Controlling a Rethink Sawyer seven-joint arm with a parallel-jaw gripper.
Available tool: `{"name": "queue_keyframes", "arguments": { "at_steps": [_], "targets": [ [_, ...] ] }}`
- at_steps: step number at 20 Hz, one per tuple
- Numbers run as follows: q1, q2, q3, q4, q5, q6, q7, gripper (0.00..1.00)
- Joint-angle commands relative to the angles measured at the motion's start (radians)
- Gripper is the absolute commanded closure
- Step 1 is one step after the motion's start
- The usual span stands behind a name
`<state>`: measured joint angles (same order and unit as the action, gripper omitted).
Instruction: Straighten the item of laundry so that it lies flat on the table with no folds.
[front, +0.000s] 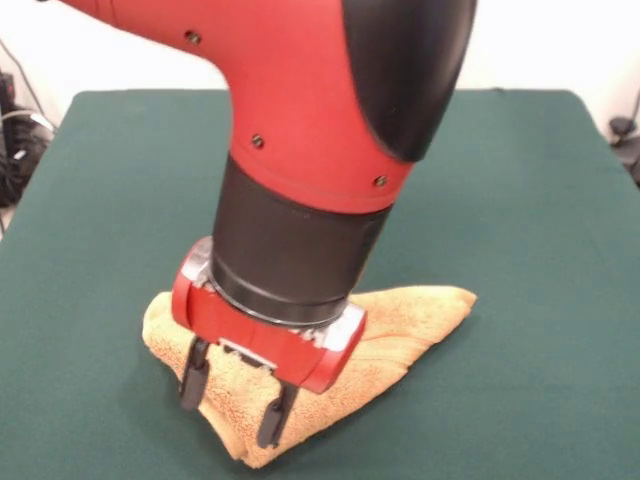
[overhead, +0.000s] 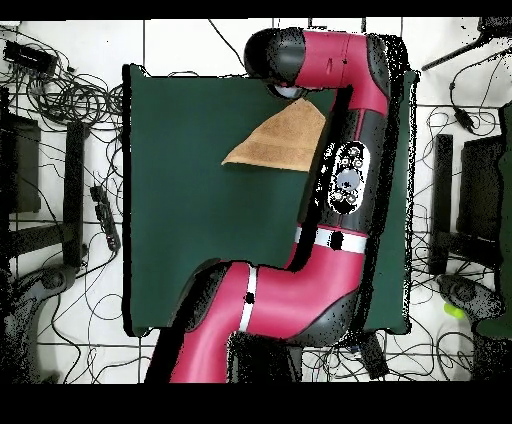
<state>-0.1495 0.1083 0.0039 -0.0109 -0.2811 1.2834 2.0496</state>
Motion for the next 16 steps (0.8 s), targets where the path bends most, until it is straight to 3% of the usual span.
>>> {"name": "queue_keyframes", "arguments": {
  "at_steps": [1,10,16],
  "targets": [
    [0.067,-0.008,0.083,0.205,0.062,0.040,0.292,0.00],
    [0.059,-0.030,0.048,0.299,0.091,-0.053,0.241,0.00],
    [0.041,-0.132,0.030,0.436,0.130,-0.019,0.144,0.00]
  ]
}}
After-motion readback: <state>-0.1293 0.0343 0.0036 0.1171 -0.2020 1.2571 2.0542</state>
